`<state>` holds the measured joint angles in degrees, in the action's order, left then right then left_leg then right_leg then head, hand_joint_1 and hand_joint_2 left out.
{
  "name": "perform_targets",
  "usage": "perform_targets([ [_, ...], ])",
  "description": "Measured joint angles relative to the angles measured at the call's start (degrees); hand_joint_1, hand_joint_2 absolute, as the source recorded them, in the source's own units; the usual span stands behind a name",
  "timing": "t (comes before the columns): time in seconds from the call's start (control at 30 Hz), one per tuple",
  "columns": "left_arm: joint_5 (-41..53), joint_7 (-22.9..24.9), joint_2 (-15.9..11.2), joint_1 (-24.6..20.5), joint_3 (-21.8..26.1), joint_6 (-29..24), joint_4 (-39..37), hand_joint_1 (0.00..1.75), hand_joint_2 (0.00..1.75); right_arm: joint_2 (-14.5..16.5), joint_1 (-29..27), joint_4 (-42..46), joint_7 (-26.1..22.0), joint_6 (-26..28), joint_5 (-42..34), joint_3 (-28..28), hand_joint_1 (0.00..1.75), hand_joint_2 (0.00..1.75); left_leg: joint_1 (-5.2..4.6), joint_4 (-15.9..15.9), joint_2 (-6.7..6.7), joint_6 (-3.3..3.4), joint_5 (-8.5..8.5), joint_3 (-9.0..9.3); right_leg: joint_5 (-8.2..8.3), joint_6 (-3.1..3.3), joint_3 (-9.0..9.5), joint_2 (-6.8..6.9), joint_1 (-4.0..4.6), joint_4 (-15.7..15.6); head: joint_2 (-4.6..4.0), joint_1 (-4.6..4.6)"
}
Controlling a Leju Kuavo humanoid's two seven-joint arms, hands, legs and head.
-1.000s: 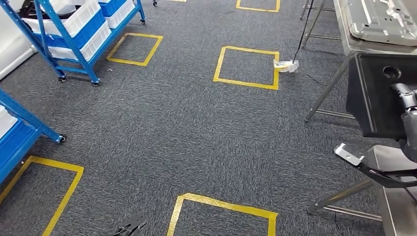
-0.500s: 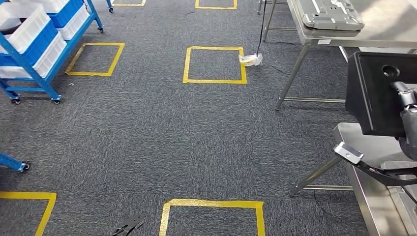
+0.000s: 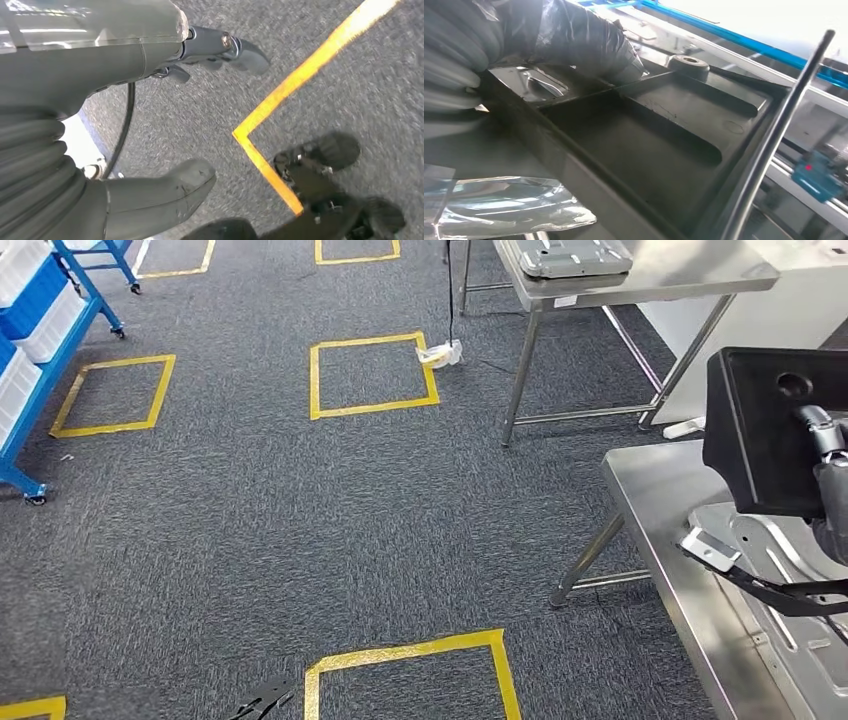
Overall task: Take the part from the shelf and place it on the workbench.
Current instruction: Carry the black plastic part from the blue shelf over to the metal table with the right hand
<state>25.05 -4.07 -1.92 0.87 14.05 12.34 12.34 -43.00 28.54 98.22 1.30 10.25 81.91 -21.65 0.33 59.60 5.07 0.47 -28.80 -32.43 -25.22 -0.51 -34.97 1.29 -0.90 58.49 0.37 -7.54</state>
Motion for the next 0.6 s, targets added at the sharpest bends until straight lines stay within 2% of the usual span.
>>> perform_targets([
  [0.07,0.05,0.02,-0.02,0.14,0.26,0.02,-0.01,0.00,1.75,0.11,-0.42,-0.01,0.45,0.03,0.28,-0.10,1.75,1.75,0.27,5.35,-2.92,-0.21,-3.17,-2.36,0.19,0.71,0.15,-1.08,-0.09,-0.26,0.00,-0.02],
  [0.13,0.10,0.09,-0.04,0.48,0.45,0.03,-0.01,0.00,1.75,0.27,-1.18,-0.07,0.91,0.08,0.72,-0.37,1.75,1.75,0.29,12.67,-4.38,-0.19,-6.16,-6.00,0.18,1.05,0.08,-2.36,0.07,-0.17,0.00,-0.03],
  [0.17,0.13,0.12,-0.04,0.64,0.52,0.03,-0.01,0.00,1.75,0.35,-1.62,-0.12,1.09,0.10,0.87,-0.49,1.75,1.75,0.28,14.73,-4.64,-0.16,-6.37,-7.19,0.14,1.10,0.07,-3.12,0.15,-0.07,0.00,-0.03],
  [0.2,0.15,0.13,-0.04,0.75,0.56,0.03,-0.01,0.00,1.75,0.41,-1.99,-0.19,1.26,0.13,0.96,-0.58,1.75,1.75,0.28,14.77,-4.76,-0.08,-5.47,-7.45,0.10,1.12,0.05,-3.89,0.20,0.06,0.00,-0.03],
  [0.23,0.15,0.13,-0.05,0.79,0.58,0.05,-0.01,0.00,1.75,0.45,-2.31,-0.28,1.42,0.15,0.99,-0.62,1.75,1.75,0.29,12.55,-5.03,0.07,-3.55,-6.64,0.04,1.09,0.05,-4.67,0.22,0.23,0.00,-0.03],
  [0.27,0.15,0.13,-0.09,0.79,0.61,0.08,-0.01,0.00,1.75,0.48,-2.58,-0.39,1.55,0.17,1.01,-0.61,1.75,1.75,0.31,8.87,-5.89,0.26,-1.23,-5.12,-0.05,1.01,0.01,-5.42,0.19,0.41,0.00,-0.03],
  [0.33,0.15,0.11,-0.25,0.83,0.74,0.26,-0.01,0.00,1.75,0.51,-2.91,-0.62,1.70,0.21,1.07,-0.58,1.75,1.75,0.40,2.24,-8.24,0.58,1.47,-2.22,-0.20,0.63,-0.34,-6.86,0.18,0.87,0.00,-0.02],
  [0.37,0.15,0.11,-0.36,0.88,0.89,0.39,-0.01,0.00,1.75,0.52,-3.03,-0.74,1.71,0.22,1.12,-0.55,1.75,1.75,0.38,0.62,-8.99,0.66,1.78,-1.52,-0.16,0.33,-0.61,-7.54,0.12,1.02,0.00,-0.02],
  [0.4,0.16,0.13,-0.44,0.91,1.07,0.54,-0.01,0.00,1.75,0.53,-3.15,-0.86,1.71,0.23,1.19,-0.51,1.75,1.75,0.32,0.12,-9.03,0.74,1.59,-1.28,-0.05,-0.01,-0.87,-8.18,0.02,1.05,0.01,-0.03],
  [0.47,0.23,0.25,-0.57,0.82,1.41,0.74,-0.01,0.00,1.75,0.50,-3.47,-1.17,1.58,0.19,1.28,-0.35,1.75,1.75,0.21,-0.47,-7.76,1.24,1.88,-1.08,0.17,-0.80,-1.20,-9.07,-0.34,0.90,0.01,-0.03],
  [0.5,0.33,0.30,-0.63,0.73,1.52,0.79,-0.01,0.00,1.75,0.46,-3.55,-1.33,1.48,0.10,1.31,-0.26,1.75,1.75,0.23,-0.90,-7.07,1.62,2.12,-0.90,-0.22,-1.09,-1.47,-8.22,-0.35,1.36,0.01,0.00],
  [0.53,0.44,0.35,-0.67,0.67,1.64,0.81,-0.01,0.00,1.75,0.45,-3.52,-1.51,1.34,-0.10,1.30,-0.17,1.75,1.75,0.26,-1.39,-6.32,2.00,2.39,-0.71,-1.23,-1.34,-2.20,-6.73,-0.29,2.85,0.00,0.04],
  [0.6,0.62,0.38,-0.70,0.74,1.92,0.83,-0.01,0.00,1.75,0.51,-3.35,-1.89,1.04,-0.80,1.16,-0.08,1.75,1.75,0.19,-1.87,-4.97,2.39,2.61,-0.56,-4.56,-1.65,-5.03,-3.10,-0.15,8.96,0.00,0.13],
])
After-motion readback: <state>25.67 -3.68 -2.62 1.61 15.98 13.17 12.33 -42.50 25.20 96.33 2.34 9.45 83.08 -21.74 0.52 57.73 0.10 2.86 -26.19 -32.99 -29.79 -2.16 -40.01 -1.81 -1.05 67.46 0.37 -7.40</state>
